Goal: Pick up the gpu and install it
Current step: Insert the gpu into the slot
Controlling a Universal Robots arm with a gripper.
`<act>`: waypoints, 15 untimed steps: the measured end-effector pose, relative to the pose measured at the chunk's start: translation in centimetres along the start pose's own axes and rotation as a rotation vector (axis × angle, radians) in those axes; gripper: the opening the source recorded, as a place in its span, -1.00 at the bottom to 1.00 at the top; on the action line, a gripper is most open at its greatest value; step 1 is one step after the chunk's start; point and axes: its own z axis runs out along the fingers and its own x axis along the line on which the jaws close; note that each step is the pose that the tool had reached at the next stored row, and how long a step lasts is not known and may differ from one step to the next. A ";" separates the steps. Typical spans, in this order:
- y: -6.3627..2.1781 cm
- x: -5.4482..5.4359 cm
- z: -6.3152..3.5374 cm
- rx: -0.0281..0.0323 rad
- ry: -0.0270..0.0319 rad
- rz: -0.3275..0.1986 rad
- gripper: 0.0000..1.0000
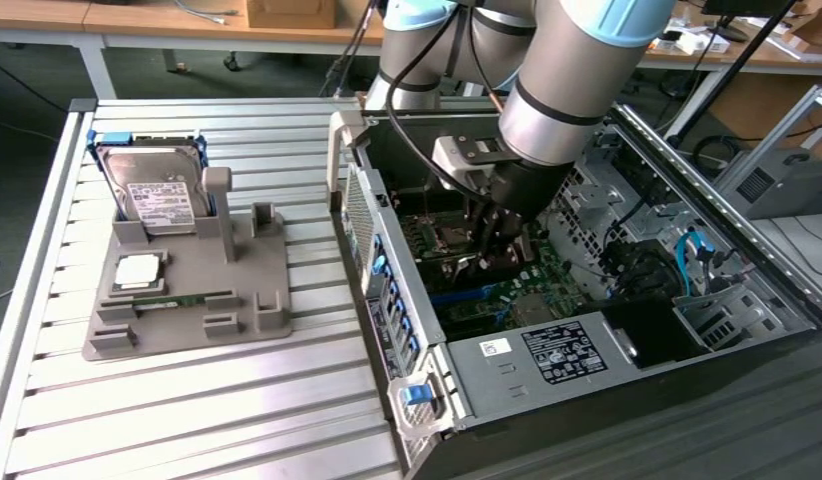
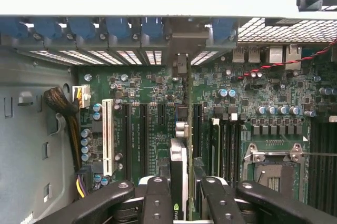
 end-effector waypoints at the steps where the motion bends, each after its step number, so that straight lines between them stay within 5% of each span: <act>1: -0.01 0.0 0.00 -0.0045 0.0000 0.000 -0.47; 3: -0.01 0.0 0.03 -0.0223 -0.0003 0.000 -0.47; 4: -0.03 0.0 0.06 -0.0390 -0.0007 0.000 -0.47; 6: 0.00 0.0 0.03 -0.0533 -0.0001 0.001 -0.47; 15: -0.05 0.0 0.15 -0.0534 -0.0005 0.002 -0.47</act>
